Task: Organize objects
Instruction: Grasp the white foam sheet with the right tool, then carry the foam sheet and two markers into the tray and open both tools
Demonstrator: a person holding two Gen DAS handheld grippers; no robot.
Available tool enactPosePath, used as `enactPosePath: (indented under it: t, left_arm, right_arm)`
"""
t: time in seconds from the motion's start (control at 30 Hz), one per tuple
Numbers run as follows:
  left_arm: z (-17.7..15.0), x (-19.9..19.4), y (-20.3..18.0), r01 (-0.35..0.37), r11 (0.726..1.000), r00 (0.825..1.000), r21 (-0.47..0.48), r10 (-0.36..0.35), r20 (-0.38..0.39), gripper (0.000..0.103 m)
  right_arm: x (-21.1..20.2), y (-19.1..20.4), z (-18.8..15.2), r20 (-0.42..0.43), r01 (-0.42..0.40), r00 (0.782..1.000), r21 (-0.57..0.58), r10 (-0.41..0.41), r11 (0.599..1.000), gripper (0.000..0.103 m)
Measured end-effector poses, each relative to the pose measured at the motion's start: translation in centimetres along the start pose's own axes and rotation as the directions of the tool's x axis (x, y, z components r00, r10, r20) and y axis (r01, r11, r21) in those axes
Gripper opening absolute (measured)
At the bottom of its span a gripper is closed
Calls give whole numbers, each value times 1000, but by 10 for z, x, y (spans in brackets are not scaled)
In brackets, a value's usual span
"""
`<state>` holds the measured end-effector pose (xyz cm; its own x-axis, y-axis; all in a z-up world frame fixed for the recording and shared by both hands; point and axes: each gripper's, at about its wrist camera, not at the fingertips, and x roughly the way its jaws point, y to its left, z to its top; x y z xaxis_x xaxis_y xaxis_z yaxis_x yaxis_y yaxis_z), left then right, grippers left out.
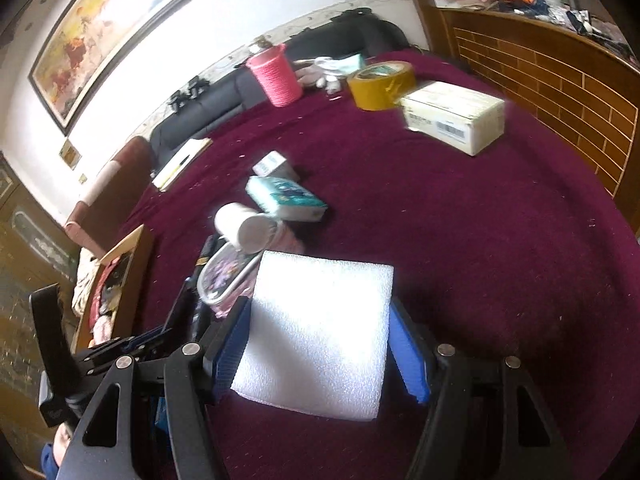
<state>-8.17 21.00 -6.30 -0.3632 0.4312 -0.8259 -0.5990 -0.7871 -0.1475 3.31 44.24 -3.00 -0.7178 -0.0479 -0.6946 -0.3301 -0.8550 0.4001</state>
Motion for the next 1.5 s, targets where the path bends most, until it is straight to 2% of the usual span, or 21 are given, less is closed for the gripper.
enactPosePath:
  t: [0.13,0.27,0.5,0.7,1.07,1.27,1.4,1.5]
  left_arm:
    - [-8,-15,17,91,992,996,-87,-89,23,15]
    - [-12,-33,26,156,979,987,-133,-150,58,15]
    - [-17,-77,50,224,957,968,-186,-197,154,15]
    - [-32,-112,95,194,947,966,-257,-137,221,15]
    - [-65,-143,197,98,885,963,-456,32,269,15]
    - [-73,-147,228,16,873,962,-488,120,245,16]
    - [-81,-143,239,4,868,966,-496,124,226,16]
    - [-86,-138,242,-3,866,968,-499,127,214,16]
  right_arm:
    - [-3,14,-6,-6,-53,999,-30,53,998,71]
    - [-1,34,-10,-26,-109,994,-49,107,993,71]
    - [3,87,-20,-78,-189,981,-152,179,970,72]
    - [13,143,-29,-131,-254,965,-244,228,936,72]
    - [45,256,-52,-232,-360,929,-398,288,844,72]
    - [81,297,-69,-284,-361,924,-433,255,826,72]
    - [99,308,-83,-324,-367,916,-447,235,816,72]
    - [107,315,-89,-326,-355,920,-464,217,812,72]
